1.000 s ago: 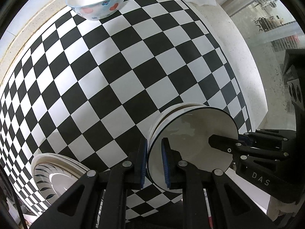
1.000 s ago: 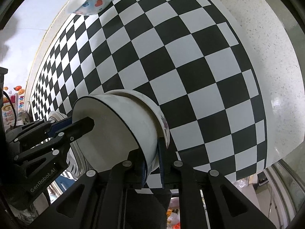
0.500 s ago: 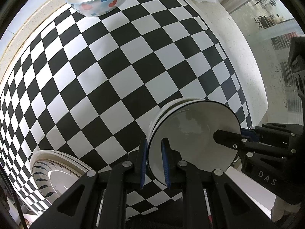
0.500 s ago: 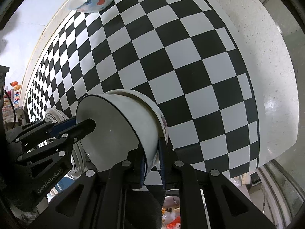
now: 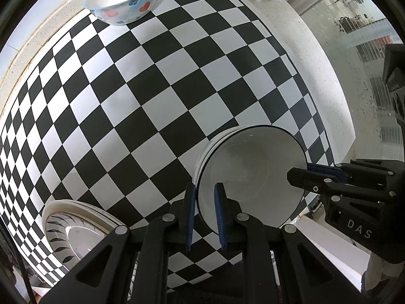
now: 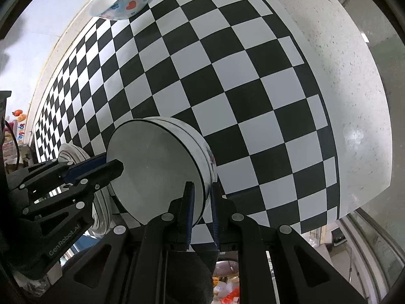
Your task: Organize plates and bowls
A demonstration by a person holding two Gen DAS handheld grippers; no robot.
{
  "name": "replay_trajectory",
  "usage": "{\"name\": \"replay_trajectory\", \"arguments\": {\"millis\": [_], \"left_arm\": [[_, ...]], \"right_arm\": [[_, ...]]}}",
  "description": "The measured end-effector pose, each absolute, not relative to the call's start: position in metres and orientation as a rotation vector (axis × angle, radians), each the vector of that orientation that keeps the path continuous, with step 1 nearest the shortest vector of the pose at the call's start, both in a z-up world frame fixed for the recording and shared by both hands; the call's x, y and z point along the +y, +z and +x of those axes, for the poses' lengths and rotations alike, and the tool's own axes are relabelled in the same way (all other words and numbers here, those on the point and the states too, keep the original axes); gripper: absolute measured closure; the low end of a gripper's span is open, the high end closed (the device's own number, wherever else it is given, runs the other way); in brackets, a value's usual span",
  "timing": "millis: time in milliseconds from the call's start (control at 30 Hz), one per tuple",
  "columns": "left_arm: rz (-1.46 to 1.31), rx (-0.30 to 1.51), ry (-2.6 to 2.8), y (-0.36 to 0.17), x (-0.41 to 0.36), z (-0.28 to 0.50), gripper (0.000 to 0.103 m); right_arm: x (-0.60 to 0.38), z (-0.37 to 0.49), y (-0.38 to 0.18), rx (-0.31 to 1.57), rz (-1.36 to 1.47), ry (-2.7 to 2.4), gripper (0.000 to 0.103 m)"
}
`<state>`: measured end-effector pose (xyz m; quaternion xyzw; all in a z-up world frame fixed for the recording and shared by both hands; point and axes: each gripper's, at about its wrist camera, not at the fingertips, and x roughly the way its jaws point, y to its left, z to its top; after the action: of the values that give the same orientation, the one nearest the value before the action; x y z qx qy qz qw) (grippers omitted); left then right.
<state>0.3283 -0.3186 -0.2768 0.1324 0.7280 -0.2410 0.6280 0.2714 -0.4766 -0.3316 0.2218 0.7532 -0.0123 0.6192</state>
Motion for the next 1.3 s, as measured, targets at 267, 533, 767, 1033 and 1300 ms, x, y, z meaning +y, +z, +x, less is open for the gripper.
{"name": "replay_trajectory", "arguments": {"millis": [267, 533, 767, 1033, 1300], "left_arm": [[0.258, 1.617, -0.545, -0.253, -0.313, 0.341, 0.088], [0.061, 1.453, -0.441, -0.209, -0.285, 0.445, 0.059], [0.019, 1.458, -0.318, -0.238, -0.27, 0.537, 0.058], [0.017, 1.594, -0.299, -0.305, -0.275, 0.584, 0.058], [0.073, 1.613, -0.332, -0.332, -0.289, 0.592, 0.091]], "right_arm": [[-0.494, 0.279, -0.317, 1.696, 0.535, -0.043, 0.088], [-0.524, 0.335, -0.273, 1.471, 0.615, -0.013, 0.048], [-0.521, 0.437, -0.288, 1.372, 0.686, 0.037, 0.048], [-0.509, 0.536, -0.338, 1.465, 0.635, 0.034, 0.048], [-0.508, 0.574, -0.388, 1.569, 0.628, 0.041, 0.087]]}}
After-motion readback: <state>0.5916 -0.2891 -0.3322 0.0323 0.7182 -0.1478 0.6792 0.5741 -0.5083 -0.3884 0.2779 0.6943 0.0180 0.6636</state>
